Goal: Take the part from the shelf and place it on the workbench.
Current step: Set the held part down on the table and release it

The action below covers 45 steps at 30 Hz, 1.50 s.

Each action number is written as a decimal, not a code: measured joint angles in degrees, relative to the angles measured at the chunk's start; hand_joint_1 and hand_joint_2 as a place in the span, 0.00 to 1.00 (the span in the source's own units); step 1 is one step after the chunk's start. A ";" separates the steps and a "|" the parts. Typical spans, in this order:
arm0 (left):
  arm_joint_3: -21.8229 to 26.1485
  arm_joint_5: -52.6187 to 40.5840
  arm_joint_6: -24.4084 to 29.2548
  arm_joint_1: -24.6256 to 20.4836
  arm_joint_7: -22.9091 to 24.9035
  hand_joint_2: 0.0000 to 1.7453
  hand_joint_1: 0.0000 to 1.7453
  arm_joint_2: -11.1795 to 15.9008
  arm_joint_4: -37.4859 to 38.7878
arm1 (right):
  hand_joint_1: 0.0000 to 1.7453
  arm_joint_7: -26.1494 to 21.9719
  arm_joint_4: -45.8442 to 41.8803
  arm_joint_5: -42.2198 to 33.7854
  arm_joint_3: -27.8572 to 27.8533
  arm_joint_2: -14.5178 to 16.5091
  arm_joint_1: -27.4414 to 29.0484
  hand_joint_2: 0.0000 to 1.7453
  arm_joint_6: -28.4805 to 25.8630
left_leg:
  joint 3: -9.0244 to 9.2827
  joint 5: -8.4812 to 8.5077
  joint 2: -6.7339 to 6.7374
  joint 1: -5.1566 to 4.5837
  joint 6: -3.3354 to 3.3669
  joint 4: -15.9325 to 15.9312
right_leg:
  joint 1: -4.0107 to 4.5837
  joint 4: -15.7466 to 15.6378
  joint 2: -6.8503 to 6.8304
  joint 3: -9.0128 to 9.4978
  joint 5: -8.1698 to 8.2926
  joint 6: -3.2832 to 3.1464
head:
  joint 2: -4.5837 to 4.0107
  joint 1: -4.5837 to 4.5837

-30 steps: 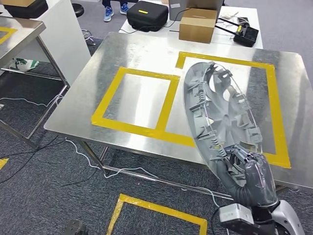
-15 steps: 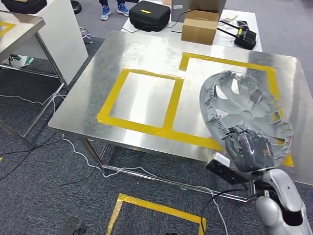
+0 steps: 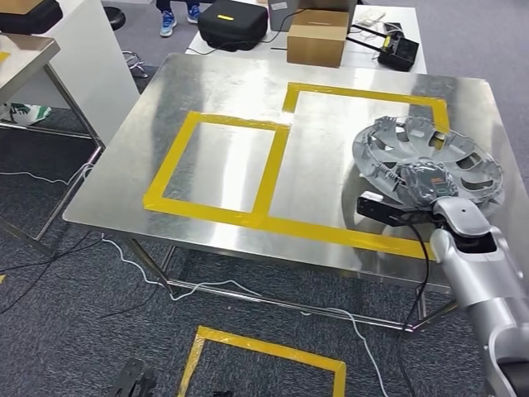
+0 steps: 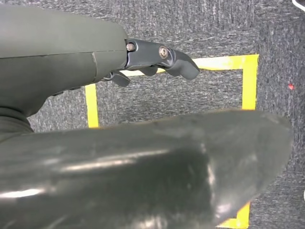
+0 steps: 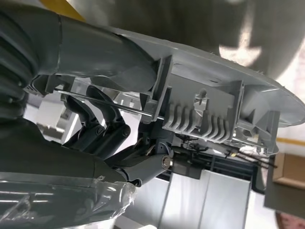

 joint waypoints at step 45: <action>-4.72 4.60 0.21 0.16 -3.53 0.00 0.00 0.20 0.11 | 0.00 -15.66 -5.02 -30.20 -2.08 17.80 4.24 0.00 -20.03 | 7.12 6.10 -0.79 0.71 2.33 -14.95 | 0.06 16.29 -0.28 -8.18 -7.17 2.51 | 0.00 0.14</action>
